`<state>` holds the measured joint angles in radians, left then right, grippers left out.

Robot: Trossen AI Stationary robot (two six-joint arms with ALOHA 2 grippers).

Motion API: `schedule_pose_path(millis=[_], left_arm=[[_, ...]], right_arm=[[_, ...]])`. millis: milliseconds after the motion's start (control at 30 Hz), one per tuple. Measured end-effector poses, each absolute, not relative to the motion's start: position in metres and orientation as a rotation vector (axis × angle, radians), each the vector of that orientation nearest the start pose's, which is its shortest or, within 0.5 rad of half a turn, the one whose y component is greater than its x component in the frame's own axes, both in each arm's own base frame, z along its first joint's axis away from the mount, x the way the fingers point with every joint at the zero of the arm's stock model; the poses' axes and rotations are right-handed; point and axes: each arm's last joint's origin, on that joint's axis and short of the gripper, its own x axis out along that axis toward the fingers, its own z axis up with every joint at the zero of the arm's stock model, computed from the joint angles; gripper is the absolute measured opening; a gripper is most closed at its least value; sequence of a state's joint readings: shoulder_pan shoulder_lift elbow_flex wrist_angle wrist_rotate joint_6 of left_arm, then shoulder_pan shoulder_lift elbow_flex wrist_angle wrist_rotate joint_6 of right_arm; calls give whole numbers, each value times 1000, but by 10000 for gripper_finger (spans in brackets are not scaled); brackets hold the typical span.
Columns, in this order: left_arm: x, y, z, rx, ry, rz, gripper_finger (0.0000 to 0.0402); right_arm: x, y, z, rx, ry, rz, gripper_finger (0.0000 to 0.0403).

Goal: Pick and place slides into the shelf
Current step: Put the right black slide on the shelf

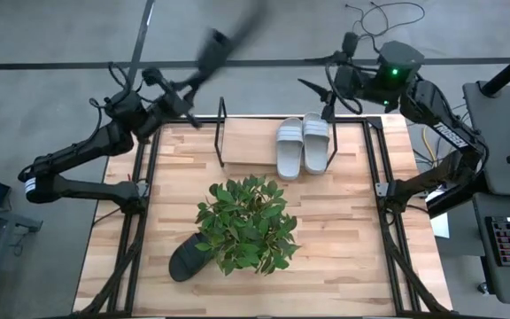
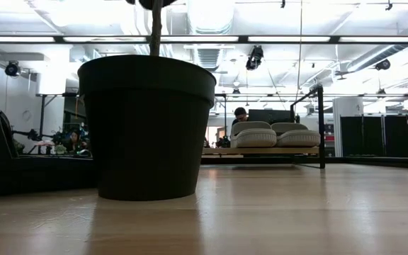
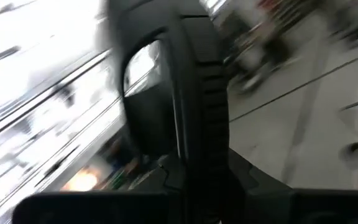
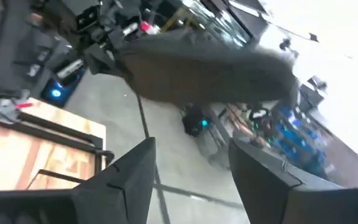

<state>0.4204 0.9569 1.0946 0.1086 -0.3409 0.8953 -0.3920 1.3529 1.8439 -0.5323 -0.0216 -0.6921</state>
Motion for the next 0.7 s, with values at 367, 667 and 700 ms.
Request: schedule_pose_path(millis=[367, 667, 700], left_arm=[[202, 107, 419, 1008, 376, 1047, 26], [242, 127, 408, 1245, 606, 1335, 25], [246, 128, 407, 1283, 612, 1348, 25]], right_arm=[[235, -105, 537, -362, -37, -431, 173], [246, -122, 534, -203, -20, -424, 171], [246, -125, 536, -184, -23, -401, 171]])
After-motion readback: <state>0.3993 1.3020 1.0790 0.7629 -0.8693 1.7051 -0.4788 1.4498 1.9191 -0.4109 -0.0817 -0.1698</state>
